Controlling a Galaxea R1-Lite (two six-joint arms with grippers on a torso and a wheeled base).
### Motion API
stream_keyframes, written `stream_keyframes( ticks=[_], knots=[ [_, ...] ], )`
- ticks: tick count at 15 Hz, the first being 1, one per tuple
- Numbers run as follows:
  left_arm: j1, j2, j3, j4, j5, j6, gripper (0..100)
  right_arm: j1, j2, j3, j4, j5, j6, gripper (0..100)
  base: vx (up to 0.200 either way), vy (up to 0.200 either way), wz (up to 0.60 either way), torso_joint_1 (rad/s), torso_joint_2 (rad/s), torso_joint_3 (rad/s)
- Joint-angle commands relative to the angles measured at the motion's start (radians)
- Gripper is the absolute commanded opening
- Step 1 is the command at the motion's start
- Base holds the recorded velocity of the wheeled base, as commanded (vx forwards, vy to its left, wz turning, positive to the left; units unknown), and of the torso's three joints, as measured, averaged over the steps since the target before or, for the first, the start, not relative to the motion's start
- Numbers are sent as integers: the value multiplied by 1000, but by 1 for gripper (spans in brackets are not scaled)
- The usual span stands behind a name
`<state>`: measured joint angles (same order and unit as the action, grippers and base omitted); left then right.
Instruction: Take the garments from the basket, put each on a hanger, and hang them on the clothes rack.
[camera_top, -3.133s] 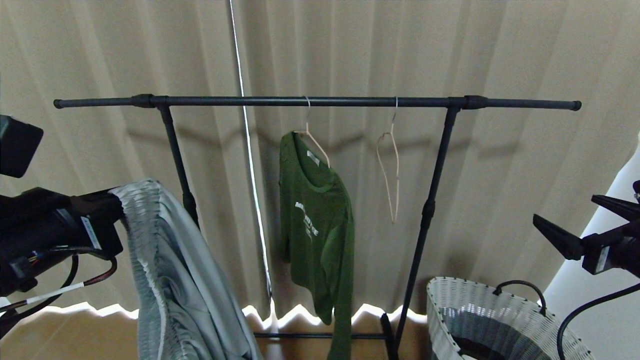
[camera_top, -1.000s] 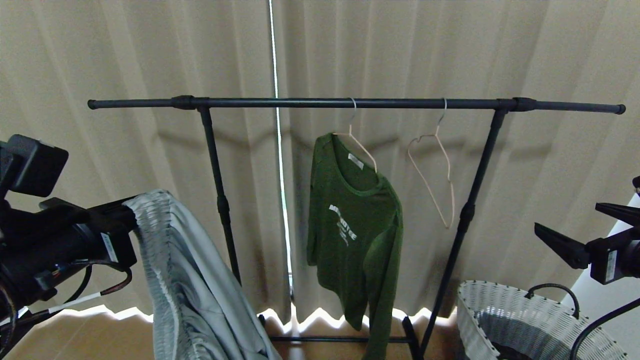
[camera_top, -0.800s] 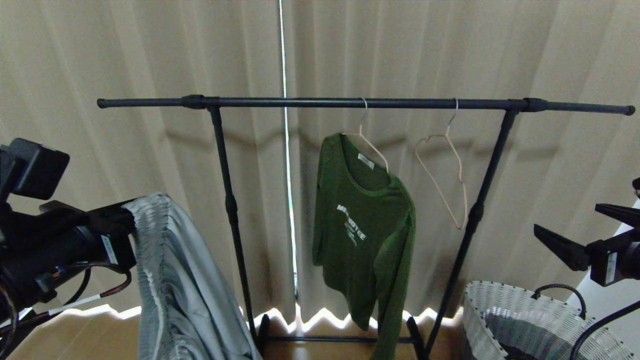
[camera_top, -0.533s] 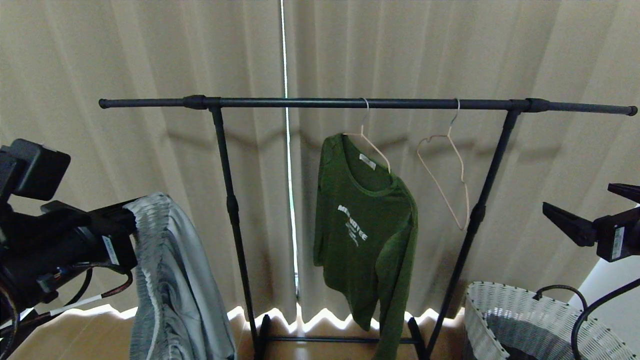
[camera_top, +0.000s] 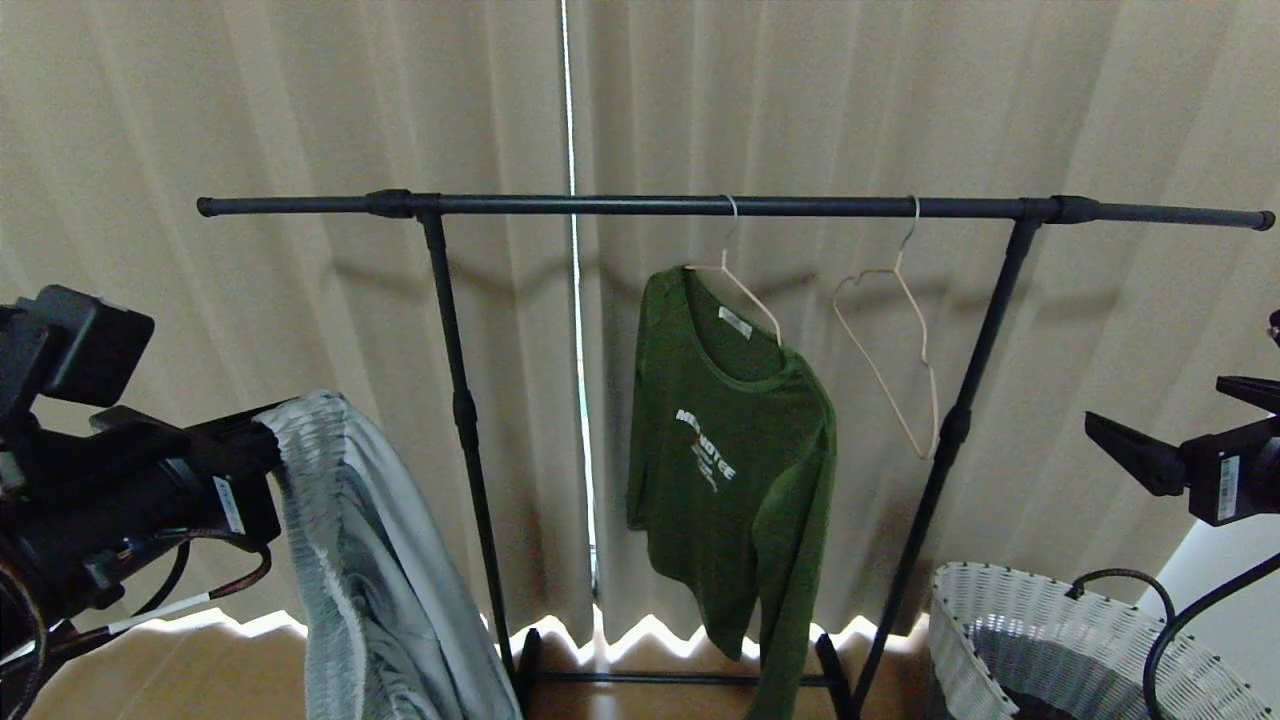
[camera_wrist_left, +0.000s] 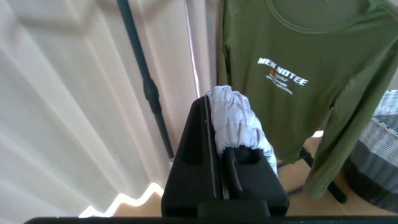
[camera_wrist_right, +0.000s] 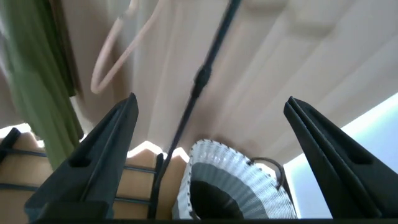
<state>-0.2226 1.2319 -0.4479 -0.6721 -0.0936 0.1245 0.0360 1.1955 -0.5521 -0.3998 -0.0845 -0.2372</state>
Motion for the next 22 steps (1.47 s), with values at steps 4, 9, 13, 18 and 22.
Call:
stream_keyframes(
  ticks=[4, 9, 13, 18, 22],
  knots=[
    [0, 6, 9, -14, 0, 6, 0, 7, -2, -5, -13, 2, 3, 100, 0, 0, 0, 0, 0, 0],
    [0, 11, 11, -14, 0, 9, 0, 19, 7, 4, -10, 5, 1, 100, 200, 0, 0, 0, 2, 4],
    [0, 9, 14, -15, 0, 20, 0, 27, -10, 55, -11, 3, 6, 100, 100, 0, 0, 4, 4, 1],
    [5, 11, 21, -49, 0, 17, 0, 62, -8, -103, 47, 2, 12, 100, 0, 0, 0, 0, 0, 0],
    [5, 11, 21, -49, 0, 17, 0, 140, 81, -233, 233, -5, 171, 100, 0, 0, 0, 0, 0, 0]
  ],
)
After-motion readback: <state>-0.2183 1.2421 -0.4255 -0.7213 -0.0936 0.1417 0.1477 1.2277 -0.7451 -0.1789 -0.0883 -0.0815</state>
